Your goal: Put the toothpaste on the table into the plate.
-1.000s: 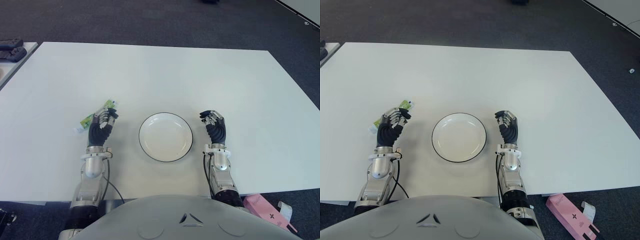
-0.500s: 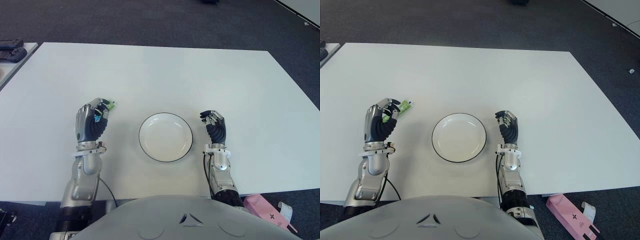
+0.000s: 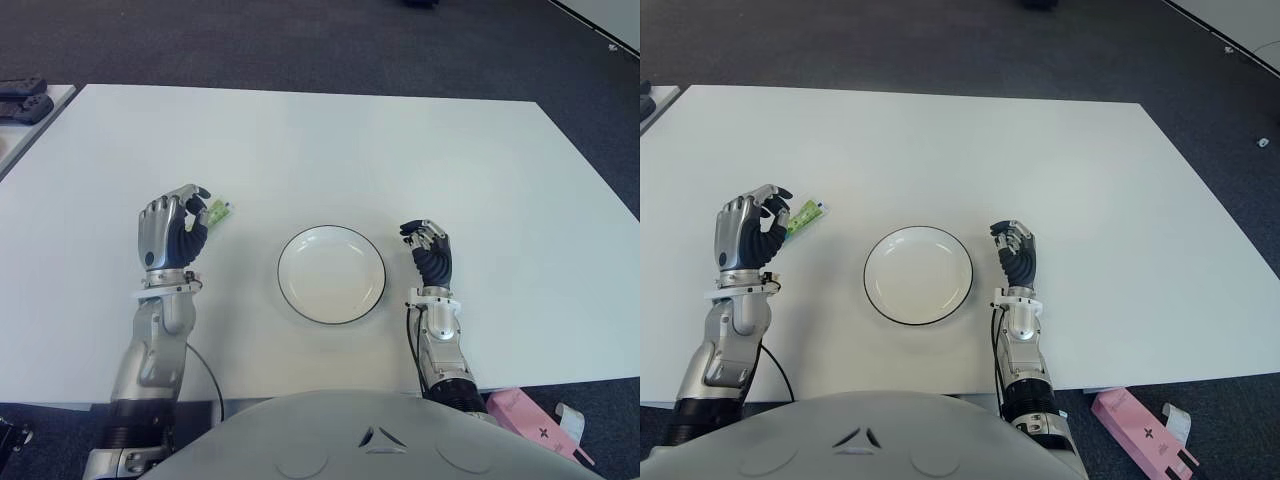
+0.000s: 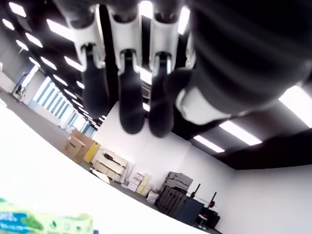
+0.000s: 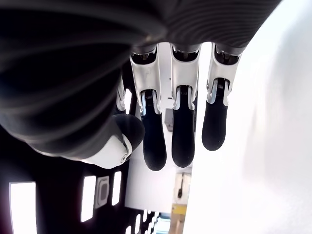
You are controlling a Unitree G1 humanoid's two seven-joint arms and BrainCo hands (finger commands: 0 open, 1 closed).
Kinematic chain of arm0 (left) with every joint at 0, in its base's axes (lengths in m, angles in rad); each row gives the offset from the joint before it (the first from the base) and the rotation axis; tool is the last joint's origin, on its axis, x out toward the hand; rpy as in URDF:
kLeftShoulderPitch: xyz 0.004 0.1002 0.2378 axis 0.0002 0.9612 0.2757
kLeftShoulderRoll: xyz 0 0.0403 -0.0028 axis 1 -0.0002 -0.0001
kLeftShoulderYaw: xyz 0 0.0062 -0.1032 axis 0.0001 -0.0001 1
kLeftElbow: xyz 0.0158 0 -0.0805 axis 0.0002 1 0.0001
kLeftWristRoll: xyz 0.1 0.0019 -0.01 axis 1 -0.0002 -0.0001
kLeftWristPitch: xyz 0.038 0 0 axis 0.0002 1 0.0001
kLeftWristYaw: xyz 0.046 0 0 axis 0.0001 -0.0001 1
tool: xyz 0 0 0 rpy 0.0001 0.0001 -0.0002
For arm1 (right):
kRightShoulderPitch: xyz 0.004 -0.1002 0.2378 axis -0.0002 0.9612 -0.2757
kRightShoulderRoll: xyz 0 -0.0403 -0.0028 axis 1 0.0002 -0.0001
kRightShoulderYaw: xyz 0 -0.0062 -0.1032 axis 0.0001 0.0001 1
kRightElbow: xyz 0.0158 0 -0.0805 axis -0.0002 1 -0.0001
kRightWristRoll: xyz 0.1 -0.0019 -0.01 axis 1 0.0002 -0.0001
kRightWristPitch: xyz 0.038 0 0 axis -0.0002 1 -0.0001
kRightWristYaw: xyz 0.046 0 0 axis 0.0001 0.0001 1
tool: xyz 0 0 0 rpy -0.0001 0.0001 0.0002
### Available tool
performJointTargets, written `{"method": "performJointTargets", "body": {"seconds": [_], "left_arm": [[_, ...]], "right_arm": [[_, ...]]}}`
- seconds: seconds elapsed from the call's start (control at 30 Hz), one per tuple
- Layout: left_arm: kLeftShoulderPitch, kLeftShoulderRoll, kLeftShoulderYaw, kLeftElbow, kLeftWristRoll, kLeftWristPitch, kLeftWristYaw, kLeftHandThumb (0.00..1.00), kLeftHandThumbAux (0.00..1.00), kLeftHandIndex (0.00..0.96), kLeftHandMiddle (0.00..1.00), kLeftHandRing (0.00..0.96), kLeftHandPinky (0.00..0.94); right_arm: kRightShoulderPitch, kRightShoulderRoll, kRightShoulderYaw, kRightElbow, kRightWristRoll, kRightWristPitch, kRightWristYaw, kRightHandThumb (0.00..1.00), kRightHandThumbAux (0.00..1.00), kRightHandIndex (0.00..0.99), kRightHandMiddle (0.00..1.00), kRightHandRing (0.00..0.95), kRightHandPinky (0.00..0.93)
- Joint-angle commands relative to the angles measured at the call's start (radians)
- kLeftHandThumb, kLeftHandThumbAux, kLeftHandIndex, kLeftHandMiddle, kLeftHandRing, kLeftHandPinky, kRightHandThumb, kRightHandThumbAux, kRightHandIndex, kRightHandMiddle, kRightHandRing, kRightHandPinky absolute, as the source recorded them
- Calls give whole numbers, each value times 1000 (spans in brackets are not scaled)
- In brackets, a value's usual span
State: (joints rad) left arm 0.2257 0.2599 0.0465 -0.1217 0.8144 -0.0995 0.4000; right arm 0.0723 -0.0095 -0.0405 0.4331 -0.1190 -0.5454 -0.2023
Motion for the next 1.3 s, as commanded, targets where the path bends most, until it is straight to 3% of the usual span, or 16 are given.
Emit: {"method": "performJointTargets", "body": {"seconds": [0.03, 0.17, 0.5, 0.8, 1.3], "left_arm": [[-15, 28, -20, -17, 18, 74, -88, 446, 635, 277, 347, 375, 388], [-42, 56, -26, 4, 20, 122, -129, 399, 518, 194, 274, 308, 338], [-140, 113, -109, 101, 105, 314, -268, 435, 284, 46, 100, 118, 164], [-184, 158, -161, 144, 103, 366, -336, 445, 192, 1, 34, 27, 69], [-292, 260, -295, 277, 120, 382, -470, 439, 183, 0, 0, 0, 5]], "right_arm": [[14, 8, 1, 28, 0, -7, -2, 710, 728, 429, 460, 435, 429], [13, 7, 0, 31, 0, -14, -4, 710, 728, 429, 459, 437, 433], [11, 7, -1, 40, -2, -19, -8, 711, 728, 430, 468, 441, 433], [11, 9, -2, 40, -2, -21, -11, 710, 728, 430, 465, 437, 429], [26, 16, -2, 16, -3, -1, -19, 710, 728, 428, 463, 441, 434]]}}
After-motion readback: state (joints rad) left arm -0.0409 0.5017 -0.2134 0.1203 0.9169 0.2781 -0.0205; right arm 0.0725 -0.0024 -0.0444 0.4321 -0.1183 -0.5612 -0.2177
